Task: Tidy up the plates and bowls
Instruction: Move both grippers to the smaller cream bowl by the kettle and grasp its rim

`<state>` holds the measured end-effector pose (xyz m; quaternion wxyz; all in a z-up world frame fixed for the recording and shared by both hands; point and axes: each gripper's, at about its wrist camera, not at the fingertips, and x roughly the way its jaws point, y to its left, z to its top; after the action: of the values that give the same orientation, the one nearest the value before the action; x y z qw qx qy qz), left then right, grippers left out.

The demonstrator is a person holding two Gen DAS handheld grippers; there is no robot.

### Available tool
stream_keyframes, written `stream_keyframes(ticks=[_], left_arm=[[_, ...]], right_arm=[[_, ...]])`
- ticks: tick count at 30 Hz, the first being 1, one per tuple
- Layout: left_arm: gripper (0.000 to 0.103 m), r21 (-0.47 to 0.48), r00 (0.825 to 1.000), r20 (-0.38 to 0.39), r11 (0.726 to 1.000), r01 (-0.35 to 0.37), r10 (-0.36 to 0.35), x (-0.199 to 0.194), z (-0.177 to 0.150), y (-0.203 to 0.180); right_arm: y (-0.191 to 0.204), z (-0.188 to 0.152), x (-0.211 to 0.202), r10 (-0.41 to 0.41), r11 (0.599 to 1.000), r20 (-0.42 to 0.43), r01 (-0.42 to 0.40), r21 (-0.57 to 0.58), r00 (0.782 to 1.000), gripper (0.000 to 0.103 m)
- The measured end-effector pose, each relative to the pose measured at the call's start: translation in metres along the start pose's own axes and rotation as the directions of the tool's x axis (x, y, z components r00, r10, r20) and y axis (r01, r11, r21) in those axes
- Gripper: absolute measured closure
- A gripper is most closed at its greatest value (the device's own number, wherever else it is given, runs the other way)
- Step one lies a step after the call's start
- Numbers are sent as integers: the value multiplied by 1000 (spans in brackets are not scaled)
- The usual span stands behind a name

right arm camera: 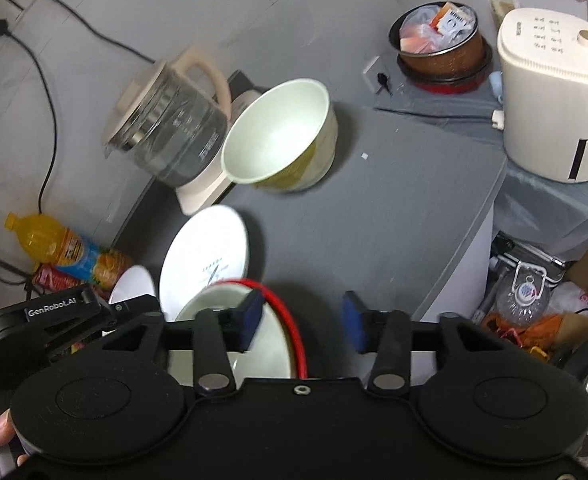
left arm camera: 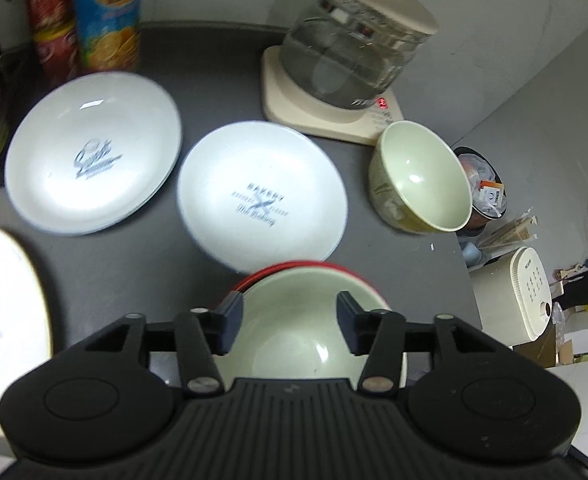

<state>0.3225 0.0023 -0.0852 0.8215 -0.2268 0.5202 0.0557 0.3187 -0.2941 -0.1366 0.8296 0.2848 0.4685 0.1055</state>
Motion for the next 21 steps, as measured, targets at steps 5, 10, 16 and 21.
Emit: stream_keyframes(ticks=[5, 10, 16, 21], left_arm=[[39, 58, 1000, 17, 998, 3, -4, 8, 12, -20], [35, 76, 1000, 12, 997, 3, -4, 25, 27, -33], [35, 109, 1000, -1, 994, 18, -18, 46, 46, -49], [35, 113, 999, -4, 993, 33, -33, 62, 62, -60]], right_arm=[[-5, 18, 10, -13, 1000, 19, 13, 22, 1000, 50], [-8, 38, 24, -21, 999, 38, 19, 49, 999, 49], [-5, 59, 43, -14, 998, 31, 12, 62, 999, 49], [-4, 77, 62, -6, 996, 26, 4, 84, 1000, 49]])
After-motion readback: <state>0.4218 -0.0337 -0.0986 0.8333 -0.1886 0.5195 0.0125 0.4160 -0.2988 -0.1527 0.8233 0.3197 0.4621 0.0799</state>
